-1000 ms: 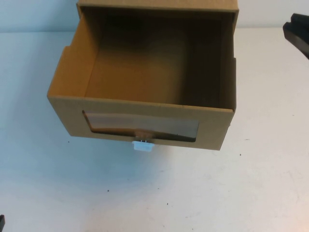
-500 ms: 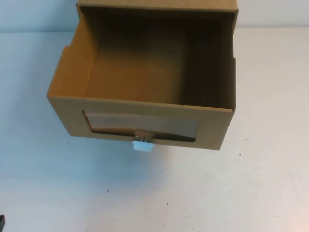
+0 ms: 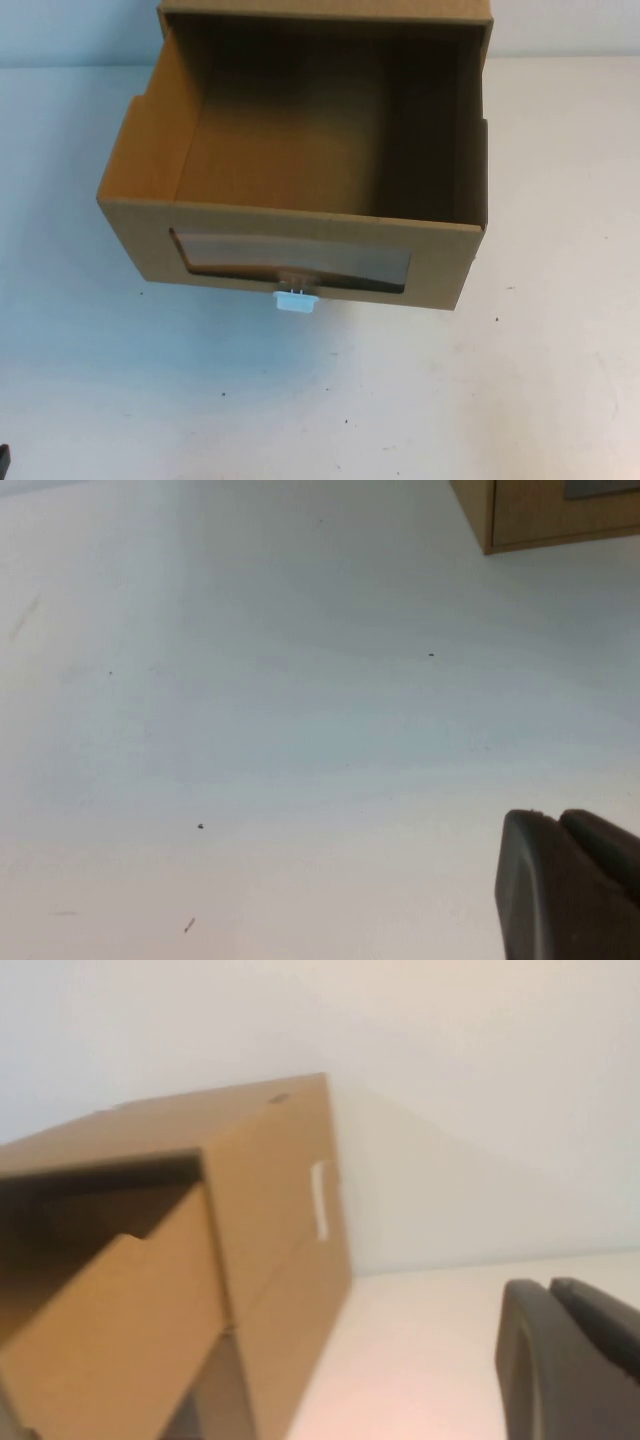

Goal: Open the shoe box
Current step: 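Pull the top drawer of the cardboard box fully open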

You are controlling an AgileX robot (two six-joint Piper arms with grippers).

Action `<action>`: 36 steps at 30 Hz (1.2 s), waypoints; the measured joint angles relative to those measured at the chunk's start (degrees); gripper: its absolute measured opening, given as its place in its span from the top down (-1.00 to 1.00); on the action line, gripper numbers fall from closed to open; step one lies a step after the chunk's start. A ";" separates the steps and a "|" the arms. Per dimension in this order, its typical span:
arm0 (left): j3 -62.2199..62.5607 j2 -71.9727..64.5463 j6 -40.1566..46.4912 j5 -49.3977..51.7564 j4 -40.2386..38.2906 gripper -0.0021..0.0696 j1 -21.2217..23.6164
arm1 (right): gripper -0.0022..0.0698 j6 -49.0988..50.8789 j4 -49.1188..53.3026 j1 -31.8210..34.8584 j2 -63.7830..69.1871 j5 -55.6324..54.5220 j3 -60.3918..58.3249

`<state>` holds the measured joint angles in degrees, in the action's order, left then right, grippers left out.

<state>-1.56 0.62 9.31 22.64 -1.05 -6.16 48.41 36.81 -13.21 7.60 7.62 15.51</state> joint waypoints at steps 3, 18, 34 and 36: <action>0.00 0.00 0.00 0.00 0.00 0.96 0.00 | 0.98 0.00 0.21 2.81 -1.55 -0.38 -2.74; 0.00 0.00 0.00 0.00 0.00 0.96 0.00 | 0.98 -55.16 -39.82 4.03 -8.04 7.95 -11.74; 0.00 0.00 0.00 0.00 0.00 0.96 0.00 | 0.98 -52.34 -41.63 12.32 -8.04 14.05 -16.47; 0.00 0.00 0.00 0.00 0.00 0.96 0.00 | 0.98 -51.65 -41.63 12.70 -8.04 15.22 -16.87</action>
<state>-1.56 0.62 9.31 22.64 -1.05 -6.16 -3.24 -4.82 -0.50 -0.44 22.84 -1.36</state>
